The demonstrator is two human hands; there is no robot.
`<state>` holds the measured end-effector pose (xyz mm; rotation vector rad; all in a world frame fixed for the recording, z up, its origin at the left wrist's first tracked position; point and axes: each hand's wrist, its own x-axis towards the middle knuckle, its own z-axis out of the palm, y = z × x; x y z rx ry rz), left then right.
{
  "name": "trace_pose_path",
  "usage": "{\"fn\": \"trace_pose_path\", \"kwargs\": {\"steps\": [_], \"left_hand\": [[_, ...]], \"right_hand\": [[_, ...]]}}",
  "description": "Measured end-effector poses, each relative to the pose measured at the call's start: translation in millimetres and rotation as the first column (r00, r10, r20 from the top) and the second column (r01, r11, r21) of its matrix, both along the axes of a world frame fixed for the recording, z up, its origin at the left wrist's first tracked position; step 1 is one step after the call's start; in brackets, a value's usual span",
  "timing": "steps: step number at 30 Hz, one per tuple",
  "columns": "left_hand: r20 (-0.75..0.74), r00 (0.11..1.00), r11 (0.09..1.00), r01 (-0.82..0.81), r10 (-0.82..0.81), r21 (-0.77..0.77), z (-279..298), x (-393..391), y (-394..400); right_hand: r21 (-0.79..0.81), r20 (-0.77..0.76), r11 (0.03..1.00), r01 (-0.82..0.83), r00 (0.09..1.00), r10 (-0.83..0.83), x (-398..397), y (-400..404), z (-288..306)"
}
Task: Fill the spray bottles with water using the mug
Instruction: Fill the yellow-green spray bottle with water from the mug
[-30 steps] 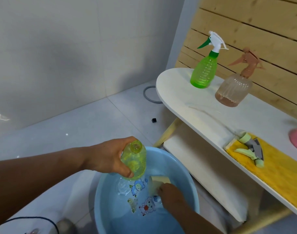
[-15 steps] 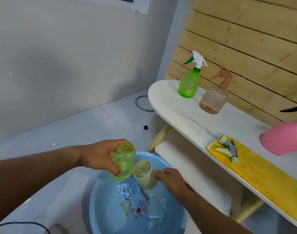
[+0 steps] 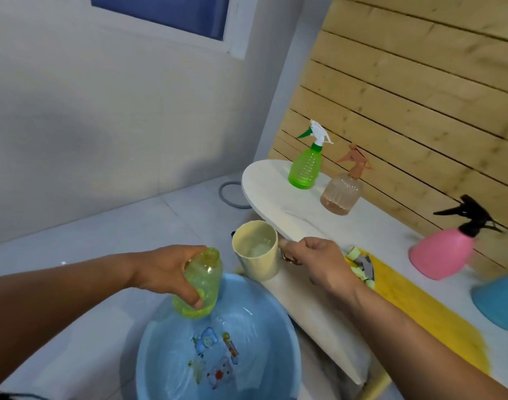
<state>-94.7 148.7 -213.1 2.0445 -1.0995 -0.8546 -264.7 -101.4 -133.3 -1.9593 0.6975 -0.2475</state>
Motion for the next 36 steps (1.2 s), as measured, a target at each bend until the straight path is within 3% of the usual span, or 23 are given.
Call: {"fn": "trace_pose_path", "kwargs": {"steps": [11, 36], "left_hand": [[0.091, 0.996, 0.998, 0.001, 0.004, -0.062, 9.9, -13.1, -18.1], [0.128, 0.992, 1.0, 0.002, -0.003, 0.009, 8.0, -14.5, -25.7]], "right_hand": [[-0.205, 0.112, 0.979, -0.007, 0.993, 0.03, -1.4, 6.0, 29.1], [-0.542, 0.055, 0.84, 0.012, 0.998, 0.022, -13.7, 22.2, 44.6]]}}
